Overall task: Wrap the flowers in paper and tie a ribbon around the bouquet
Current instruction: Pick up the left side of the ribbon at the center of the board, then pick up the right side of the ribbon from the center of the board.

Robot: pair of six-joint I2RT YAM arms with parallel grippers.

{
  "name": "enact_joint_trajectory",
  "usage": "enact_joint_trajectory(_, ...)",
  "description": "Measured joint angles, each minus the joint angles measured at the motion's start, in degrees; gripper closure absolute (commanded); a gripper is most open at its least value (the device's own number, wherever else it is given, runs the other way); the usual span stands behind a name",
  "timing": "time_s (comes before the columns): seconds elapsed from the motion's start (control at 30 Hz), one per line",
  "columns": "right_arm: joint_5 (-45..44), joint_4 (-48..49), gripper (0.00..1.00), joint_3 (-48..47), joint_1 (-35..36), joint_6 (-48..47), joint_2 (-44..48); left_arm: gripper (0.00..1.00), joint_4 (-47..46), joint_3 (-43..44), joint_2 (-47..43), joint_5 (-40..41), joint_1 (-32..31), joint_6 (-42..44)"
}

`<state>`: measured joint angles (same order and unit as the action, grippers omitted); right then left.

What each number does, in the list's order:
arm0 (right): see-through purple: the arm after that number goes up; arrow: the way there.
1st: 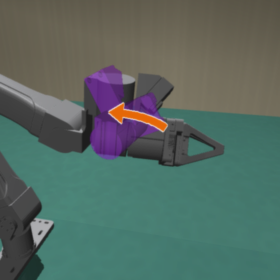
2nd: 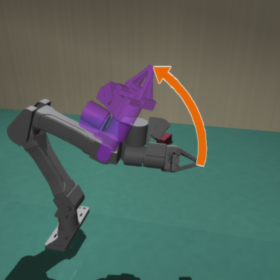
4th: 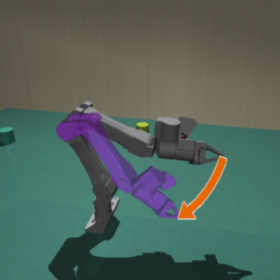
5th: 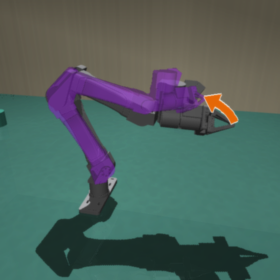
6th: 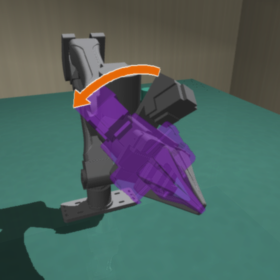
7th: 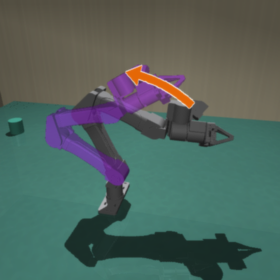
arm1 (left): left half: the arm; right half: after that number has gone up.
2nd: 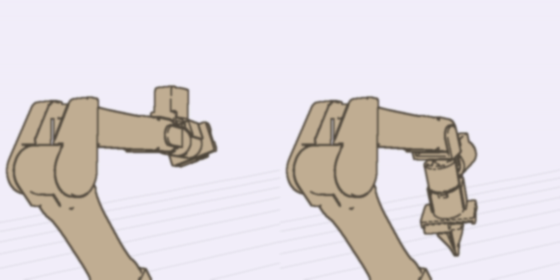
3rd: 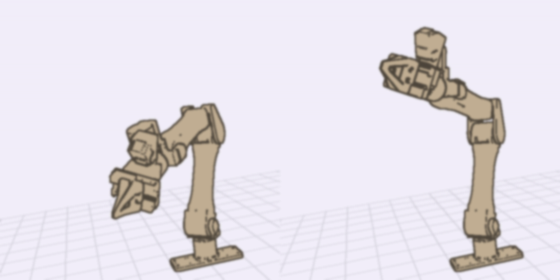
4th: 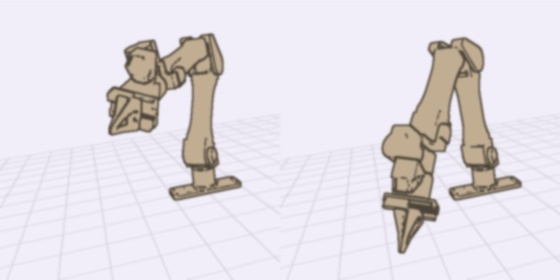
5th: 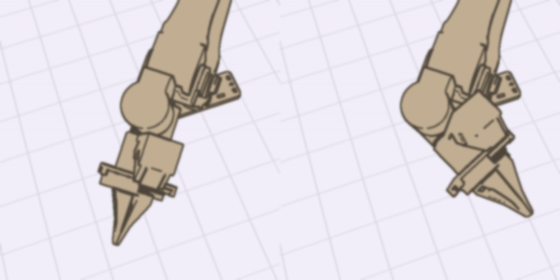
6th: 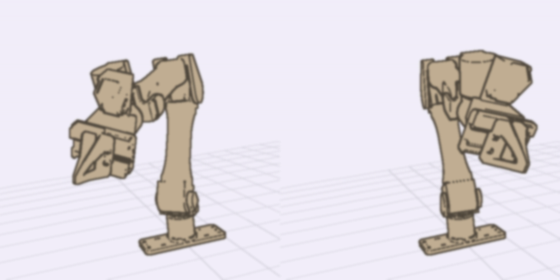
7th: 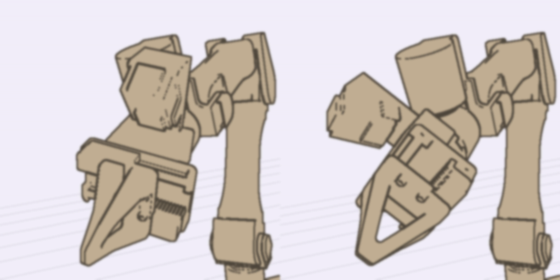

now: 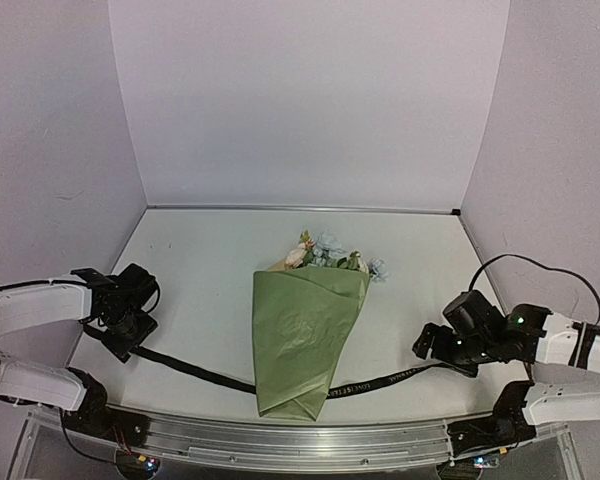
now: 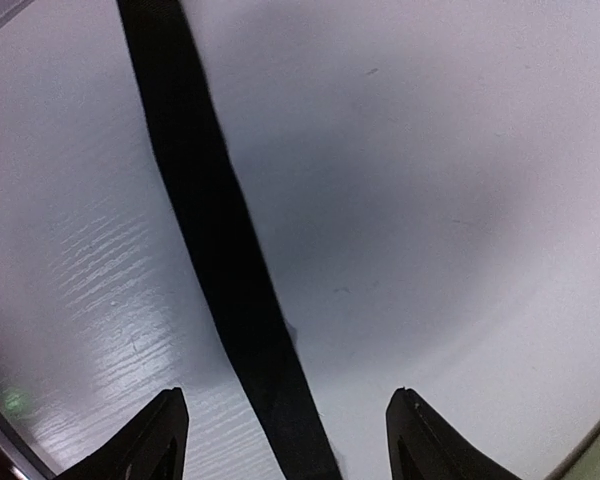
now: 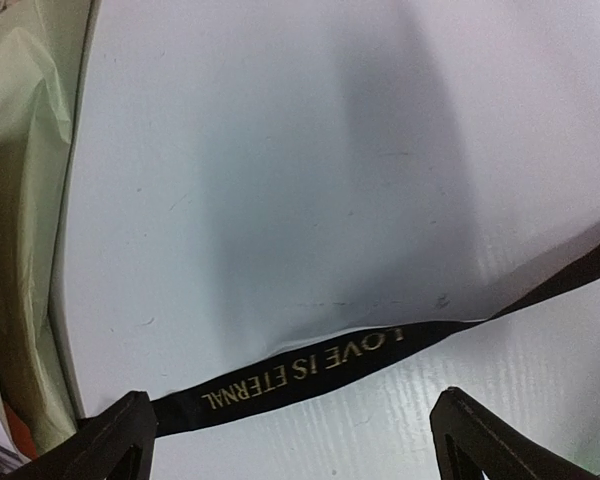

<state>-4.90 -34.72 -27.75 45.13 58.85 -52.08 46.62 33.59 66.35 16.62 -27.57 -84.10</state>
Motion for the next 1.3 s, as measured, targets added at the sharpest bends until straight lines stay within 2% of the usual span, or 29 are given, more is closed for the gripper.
enact_joint_trajectory(0.23, -5.4, -4.6, 0.02, 2.3, -0.1, -1.6, 8.3, 0.42, -3.0, -2.2, 6.3, -1.5, 4.4, 0.5)
enact_joint_trajectory(0.37, -6.9, -7.6, 0.02, 2.4, -0.2, -2.1, 9.1, 0.6, -4.4, -1.7, 9.3, -1.4, 5.9, 1.7)
enact_joint_trajectory(0.57, -7.3, -10.6, 0.02, 2.4, -1.1, -0.4, 7.3, 0.96, -5.7, 0.9, 13.3, -1.1, 6.7, 3.7)
enact_joint_trajectory(0.67, -7.0, -11.0, 0.02, 2.4, -1.5, 1.3, 4.8, 1.0, -6.3, 2.0, 14.8, -0.6, 6.8, 4.6)
enact_joint_trajectory(0.87, -6.6, -10.0, 0.03, 2.1, -1.5, 6.2, -0.5, 1.0, -7.1, 2.3, 15.0, -0.3, 6.9, 6.7)
enact_joint_trajectory(1.3, -9.4, -0.3, 0.23, 2.1, -1.7, 18.3, -11.1, 1.0, -12.6, 2.4, 12.2, -0.4, 7.0, 12.4)
